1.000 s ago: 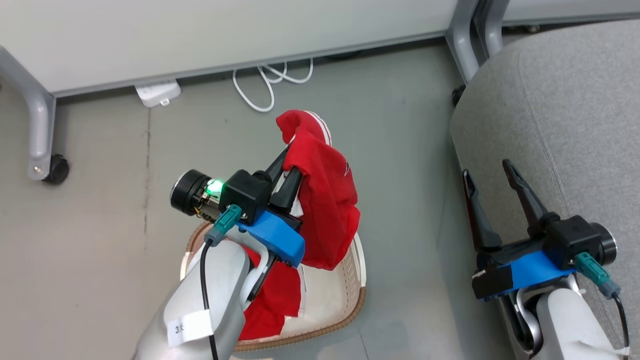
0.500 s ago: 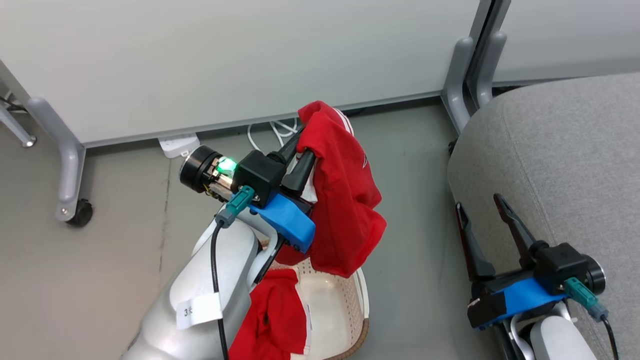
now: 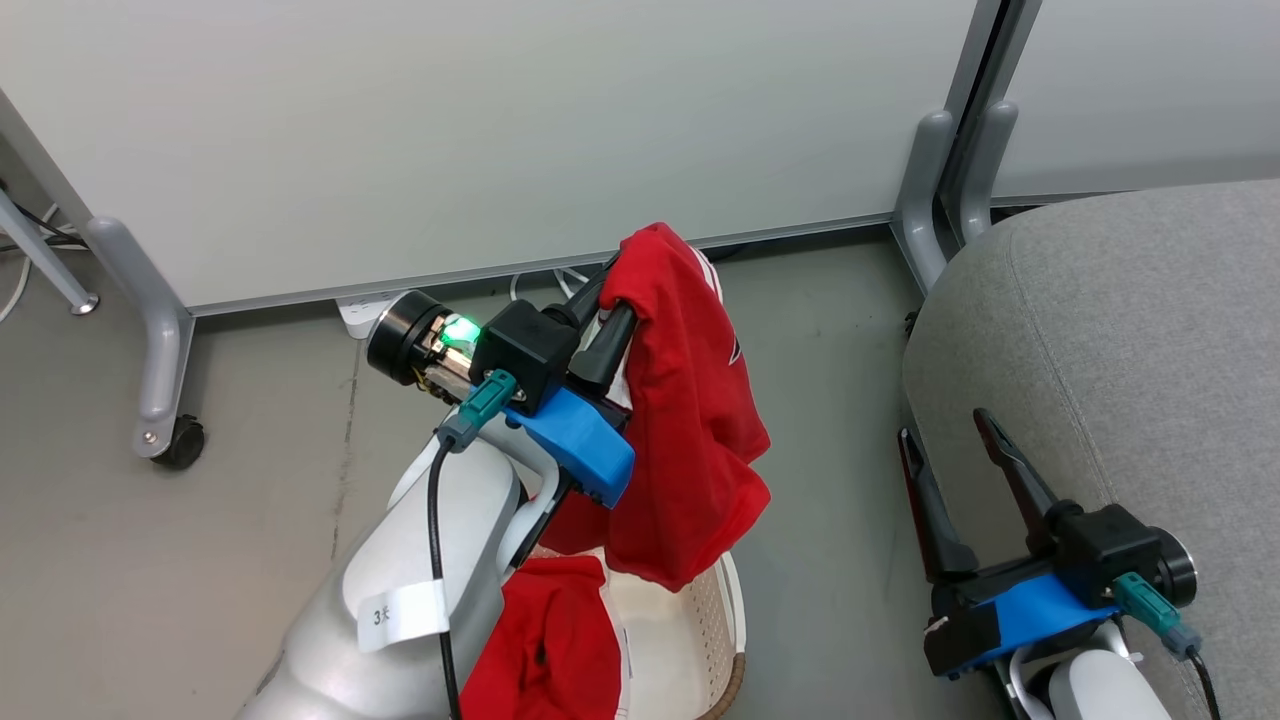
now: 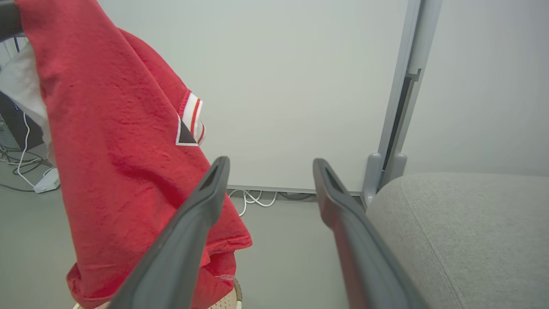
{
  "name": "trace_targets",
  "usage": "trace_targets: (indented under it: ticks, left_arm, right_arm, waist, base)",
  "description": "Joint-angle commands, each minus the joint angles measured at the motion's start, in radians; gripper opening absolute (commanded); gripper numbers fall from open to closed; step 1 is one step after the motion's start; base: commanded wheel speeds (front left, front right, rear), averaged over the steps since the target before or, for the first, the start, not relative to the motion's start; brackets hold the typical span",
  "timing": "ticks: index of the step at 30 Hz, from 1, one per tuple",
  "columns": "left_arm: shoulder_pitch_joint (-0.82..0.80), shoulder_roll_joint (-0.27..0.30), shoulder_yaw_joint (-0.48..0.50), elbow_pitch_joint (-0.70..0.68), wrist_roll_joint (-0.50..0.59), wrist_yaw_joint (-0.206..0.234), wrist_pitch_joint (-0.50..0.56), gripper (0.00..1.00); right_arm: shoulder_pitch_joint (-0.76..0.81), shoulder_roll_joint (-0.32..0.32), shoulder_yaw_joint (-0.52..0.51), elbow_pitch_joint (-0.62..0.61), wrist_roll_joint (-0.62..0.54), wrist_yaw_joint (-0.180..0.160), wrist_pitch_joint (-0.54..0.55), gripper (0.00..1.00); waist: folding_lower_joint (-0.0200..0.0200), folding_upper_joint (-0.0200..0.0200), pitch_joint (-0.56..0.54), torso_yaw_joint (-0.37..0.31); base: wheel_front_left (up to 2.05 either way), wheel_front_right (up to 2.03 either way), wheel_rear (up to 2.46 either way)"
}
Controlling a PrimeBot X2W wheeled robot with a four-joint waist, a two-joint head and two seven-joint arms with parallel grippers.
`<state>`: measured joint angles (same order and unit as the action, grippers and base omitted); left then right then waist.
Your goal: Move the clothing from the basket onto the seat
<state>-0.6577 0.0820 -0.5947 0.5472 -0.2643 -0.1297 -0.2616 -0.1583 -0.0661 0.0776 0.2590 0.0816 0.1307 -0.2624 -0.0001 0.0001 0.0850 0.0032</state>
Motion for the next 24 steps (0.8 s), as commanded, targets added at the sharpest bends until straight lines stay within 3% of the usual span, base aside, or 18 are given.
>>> trace_targets:
  ticks: [1,24]
  left_arm:
    - [-0.015,0.001,0.0,0.001,-0.005,-0.001,-0.005,0.0]
    - [-0.073,-0.009,-0.019,0.001,-0.003,-0.001,-0.005,0.0]
  right_arm:
    - [-0.002,0.003,0.012,-0.008,-0.004,0.0,-0.004,1.0]
    - [-0.288,-0.024,0.329,0.046,0.013,0.0,-0.004,1.0]
  waist:
    - [0.0001,-0.0001,0.002,0.001]
    - [0.0001,-0.0001,0.083,0.031]
  base:
    - [0.0,0.0,0.0]
    - [0.0,0.0,0.0]
